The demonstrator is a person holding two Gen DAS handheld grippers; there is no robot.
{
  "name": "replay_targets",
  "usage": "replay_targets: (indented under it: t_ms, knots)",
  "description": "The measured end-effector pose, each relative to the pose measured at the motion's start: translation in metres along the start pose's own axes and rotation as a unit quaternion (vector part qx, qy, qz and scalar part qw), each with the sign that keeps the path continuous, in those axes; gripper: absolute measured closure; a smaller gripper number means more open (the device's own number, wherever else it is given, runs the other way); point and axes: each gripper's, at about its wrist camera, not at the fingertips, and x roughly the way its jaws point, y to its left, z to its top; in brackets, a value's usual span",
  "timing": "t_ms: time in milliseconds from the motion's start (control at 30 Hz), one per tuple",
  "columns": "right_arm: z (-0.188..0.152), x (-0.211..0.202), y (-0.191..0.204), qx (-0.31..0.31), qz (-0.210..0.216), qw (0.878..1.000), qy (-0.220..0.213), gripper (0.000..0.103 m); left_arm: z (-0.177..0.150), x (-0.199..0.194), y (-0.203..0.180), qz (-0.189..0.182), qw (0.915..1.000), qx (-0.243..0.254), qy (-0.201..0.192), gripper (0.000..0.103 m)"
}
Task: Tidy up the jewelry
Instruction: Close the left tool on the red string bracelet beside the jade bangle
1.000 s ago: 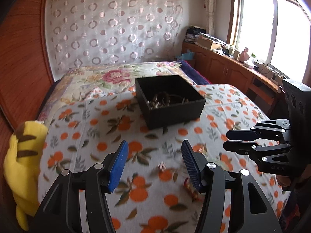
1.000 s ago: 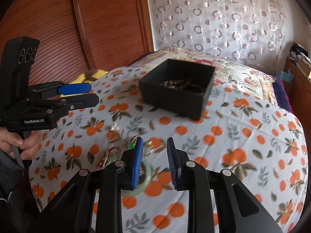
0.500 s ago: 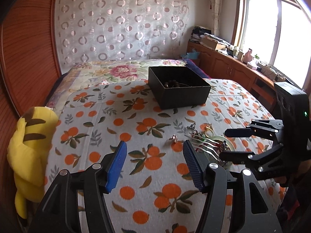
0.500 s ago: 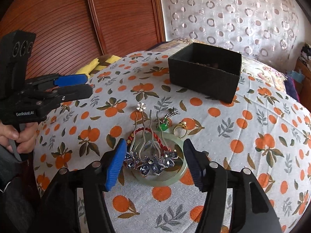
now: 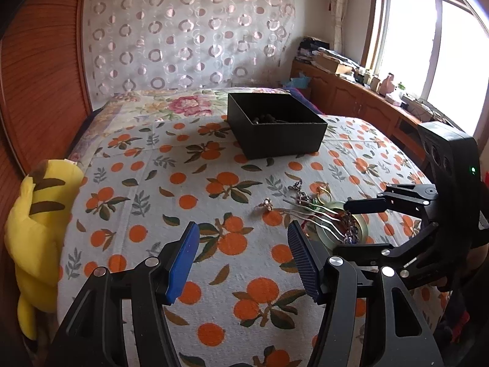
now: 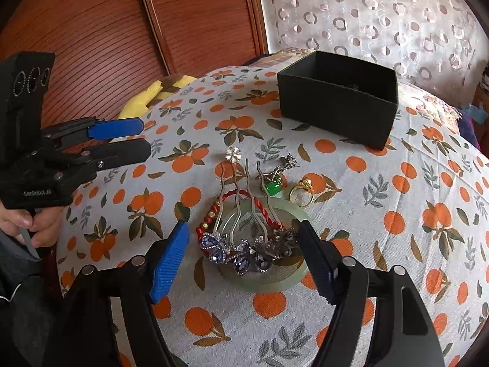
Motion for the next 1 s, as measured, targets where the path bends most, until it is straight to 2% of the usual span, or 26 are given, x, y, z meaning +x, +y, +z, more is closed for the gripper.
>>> replay_targets:
  t_ms: [167,433,800,867,933,1000]
  knots:
    - [-0.001,0.001,0.001,-0.008,-0.019,1.0,0.003,0.037,-0.001,0.001,-0.003,-0.002,1.0,0.001,0.003,0.046]
    - [-0.002,-0.019,-0.005,-0.001,-0.03,0.999,-0.026,0.037,-0.004,0.009,-0.009,-0.013,0.9998,0.004,0.014,0.046]
    - [-0.004,-0.055,-0.027,0.017,-0.061,0.995,-0.075,0.037,-0.002,0.033,-0.03,-0.047,0.9978,0.015,0.045,0.046]
    - [-0.006,-0.059,-0.032,0.02,-0.065,0.995,-0.079,0.037,-0.003,0.038,-0.033,-0.055,0.9971,0.015,0.049,0.05]
    - [-0.008,-0.062,-0.035,0.022,-0.068,0.994,-0.08,0.037,-0.003,0.043,-0.036,-0.061,0.9964,0.014,0.058,0.063]
    - [-0.01,-0.061,-0.037,0.024,-0.071,0.994,-0.079,0.037,-0.004,0.046,-0.039,-0.063,0.9958,0.014,0.065,0.07]
